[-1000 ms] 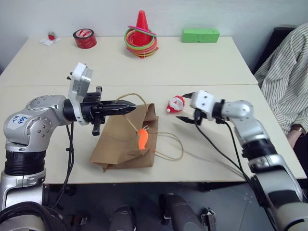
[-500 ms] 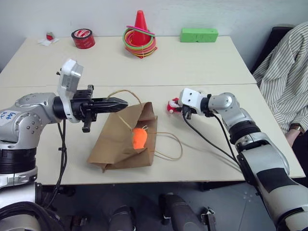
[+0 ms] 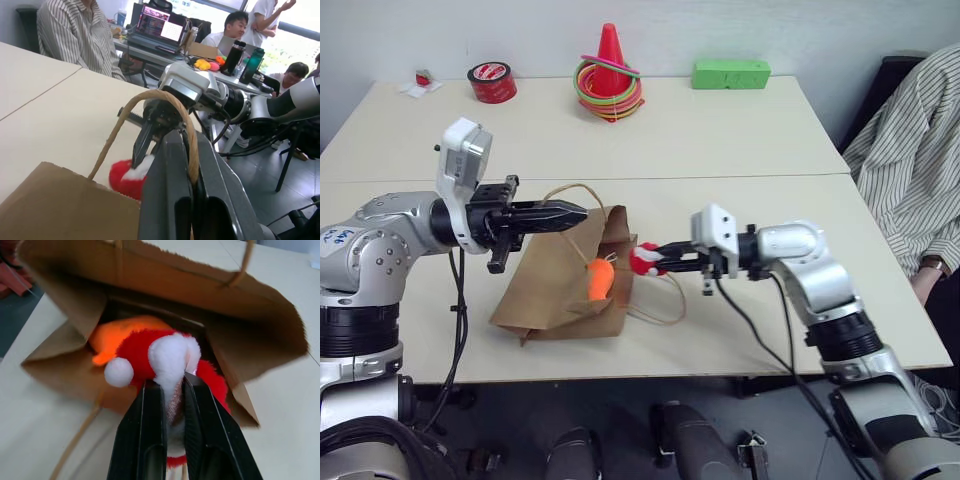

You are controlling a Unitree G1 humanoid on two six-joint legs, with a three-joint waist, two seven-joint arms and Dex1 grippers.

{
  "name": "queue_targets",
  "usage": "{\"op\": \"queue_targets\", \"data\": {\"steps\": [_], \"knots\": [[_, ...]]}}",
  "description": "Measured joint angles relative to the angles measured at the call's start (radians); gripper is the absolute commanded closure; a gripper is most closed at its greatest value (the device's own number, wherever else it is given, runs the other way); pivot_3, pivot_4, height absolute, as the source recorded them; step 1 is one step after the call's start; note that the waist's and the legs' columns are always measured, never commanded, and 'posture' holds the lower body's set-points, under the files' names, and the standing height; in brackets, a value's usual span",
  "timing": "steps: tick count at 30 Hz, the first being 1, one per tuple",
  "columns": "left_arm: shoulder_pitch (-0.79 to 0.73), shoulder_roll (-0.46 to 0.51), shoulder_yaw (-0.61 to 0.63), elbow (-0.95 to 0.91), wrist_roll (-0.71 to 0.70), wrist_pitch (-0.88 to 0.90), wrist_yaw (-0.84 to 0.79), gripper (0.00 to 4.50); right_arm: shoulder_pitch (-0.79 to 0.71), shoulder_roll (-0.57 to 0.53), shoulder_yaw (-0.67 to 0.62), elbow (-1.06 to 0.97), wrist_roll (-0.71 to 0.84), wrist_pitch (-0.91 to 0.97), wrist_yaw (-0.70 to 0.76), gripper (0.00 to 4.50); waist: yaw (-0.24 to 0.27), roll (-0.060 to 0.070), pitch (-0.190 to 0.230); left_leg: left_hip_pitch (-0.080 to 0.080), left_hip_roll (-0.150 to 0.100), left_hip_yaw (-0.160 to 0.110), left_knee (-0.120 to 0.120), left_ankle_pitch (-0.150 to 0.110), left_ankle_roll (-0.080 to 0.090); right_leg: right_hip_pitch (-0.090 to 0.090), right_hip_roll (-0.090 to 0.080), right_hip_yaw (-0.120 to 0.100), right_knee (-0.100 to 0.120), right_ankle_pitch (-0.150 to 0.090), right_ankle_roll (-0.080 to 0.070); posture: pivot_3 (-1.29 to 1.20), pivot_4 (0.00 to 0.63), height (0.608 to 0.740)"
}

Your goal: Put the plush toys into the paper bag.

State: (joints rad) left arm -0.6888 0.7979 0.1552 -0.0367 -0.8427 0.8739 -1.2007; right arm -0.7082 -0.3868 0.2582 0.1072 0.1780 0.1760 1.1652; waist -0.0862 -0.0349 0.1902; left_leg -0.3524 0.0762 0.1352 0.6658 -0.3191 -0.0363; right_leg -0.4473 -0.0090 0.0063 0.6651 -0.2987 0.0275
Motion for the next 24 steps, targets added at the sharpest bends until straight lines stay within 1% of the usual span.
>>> {"op": "queue_targets", "data": {"steps": [1,3,5,8,10,12,13,14,15,16,17,21,23,24], "knots": [[0.0,-0.001,0.0,-0.003,-0.003,0.003,-0.003,4.5,-0.029,0.065,0.023,0.054,-0.023,-0.003,-0.043,4.4,-0.002,0.0,0.0,0.0,0.0,0.0,0.0,0.0,0.0,0.0,0.0,0.0,0.0,0.0,0.0,0.0,0.15,0.74],[-0.002,-0.01,-0.008,-0.017,-0.013,0.008,-0.006,4.5,-0.082,0.145,0.049,0.143,-0.059,-0.024,-0.106,4.4,0.0,0.0,0.0,-0.001,0.0,0.001,0.0,0.0,0.0,-0.002,0.0,0.0,0.001,0.0,0.0,0.0,0.15,0.74],[-0.003,-0.015,-0.017,-0.032,-0.019,0.013,-0.013,4.5,-0.123,0.197,0.058,0.214,-0.087,-0.059,-0.149,4.4,0.003,0.0,0.0,-0.002,0.0,0.0,0.0,0.0,0.0,-0.002,0.0,0.0,-0.001,0.0,0.0,0.0,0.15,0.74],[-0.003,-0.023,-0.017,-0.032,-0.021,0.019,-0.014,4.5,-0.188,0.283,0.06,0.416,-0.148,-0.15,-0.254,4.4,0.002,-0.001,-0.001,-0.003,0.0,0.0,0.0,-0.001,0.002,-0.002,-0.001,0.0,-0.002,0.0,0.0,0.0,0.15,0.74],[-0.003,-0.039,-0.021,-0.032,-0.021,0.019,-0.014,4.5,-0.199,0.324,0.06,0.529,-0.174,-0.204,-0.31,4.4,0.002,-0.001,-0.001,-0.003,0.0,0.0,0.0,-0.001,0.002,-0.002,-0.001,0.0,-0.003,0.0,0.0,0.0,0.15,0.74],[-0.002,-0.045,-0.023,-0.032,-0.021,0.02,-0.013,4.5,-0.199,0.356,0.043,0.596,-0.17,-0.238,-0.324,3.68,0.001,-0.001,-0.001,-0.003,0.0,0.0,0.0,-0.001,0.002,-0.002,-0.001,0.0,-0.002,0.0,0.0,0.0,0.15,0.74],[-0.002,-0.045,-0.023,-0.032,-0.021,0.02,-0.012,4.5,-0.199,0.36,0.041,0.605,-0.167,-0.244,-0.326,3.44,0.001,-0.001,-0.001,-0.003,0.0,0.0,0.0,-0.001,0.002,-0.002,-0.001,0.0,-0.002,0.0,0.0,0.0,0.15,0.74],[-0.002,-0.046,-0.022,-0.033,-0.021,0.02,-0.011,4.5,-0.198,0.362,0.039,0.608,-0.166,-0.252,-0.325,3.01,-0.001,-0.001,-0.001,-0.003,0.0,0.0,0.0,-0.001,0.002,-0.002,-0.001,0.0,-0.002,0.0,0.0,0.0,0.15,0.74],[-0.002,-0.045,-0.022,-0.033,-0.021,0.02,-0.01,4.5,-0.194,0.36,0.039,0.606,-0.166,-0.26,-0.323,2.67,-0.002,-0.001,-0.001,-0.003,0.0,0.0,0.0,-0.001,0.002,-0.002,-0.001,0.0,-0.002,0.0,0.0,0.0,0.15,0.74],[-0.001,-0.045,-0.019,-0.033,-0.021,0.02,-0.01,4.5,-0.185,0.356,0.039,0.595,-0.166,-0.262,-0.314,2.28,-0.002,-0.001,-0.001,-0.002,0.001,0.001,0.0,-0.001,0.002,-0.002,-0.001,0.0,-0.002,0.0,0.0,0.0,0.15,0.74],[0.001,-0.045,-0.017,-0.034,-0.021,0.02,-0.009,4.5,-0.172,0.35,0.04,0.572,-0.162,-0.253,-0.296,1.99,-0.002,-0.001,-0.001,-0.002,0.001,0.0,-0.001,-0.001,0.001,-0.002,-0.001,0.0,-0.002,0.0,0.0,0.0,0.15,0.74],[0.027,-0.043,-0.01,-0.036,-0.021,0.019,0.0,4.5,-0.13,0.291,0.035,0.462,-0.104,-0.167,-0.185,0.57,0.001,-0.001,-0.001,-0.002,0.001,0.0,0.0,-0.001,0.001,-0.002,-0.001,0.0,-0.002,0.0,0.0,0.0,0.15,0.74],[0.029,-0.043,-0.01,-0.039,-0.021,0.018,0.004,4.5,-0.124,0.255,0.015,0.399,-0.046,-0.094,-0.111,0.03,0.003,-0.001,-0.001,-0.003,0.001,0.0,0.0,-0.001,0.001,-0.002,-0.001,-0.001,-0.002,0.0,0.0,0.0,0.15,0.74],[0.029,-0.042,-0.007,-0.042,-0.021,0.017,0.006,4.5,-0.125,0.219,-0.001,0.359,-0.007,-0.047,-0.067,0.03,0.004,-0.001,-0.001,-0.003,0.001,0.0,0.0,-0.001,0.001,-0.002,-0.001,-0.001,-0.002,0.0,0.0,0.0,0.15,0.74]]}}
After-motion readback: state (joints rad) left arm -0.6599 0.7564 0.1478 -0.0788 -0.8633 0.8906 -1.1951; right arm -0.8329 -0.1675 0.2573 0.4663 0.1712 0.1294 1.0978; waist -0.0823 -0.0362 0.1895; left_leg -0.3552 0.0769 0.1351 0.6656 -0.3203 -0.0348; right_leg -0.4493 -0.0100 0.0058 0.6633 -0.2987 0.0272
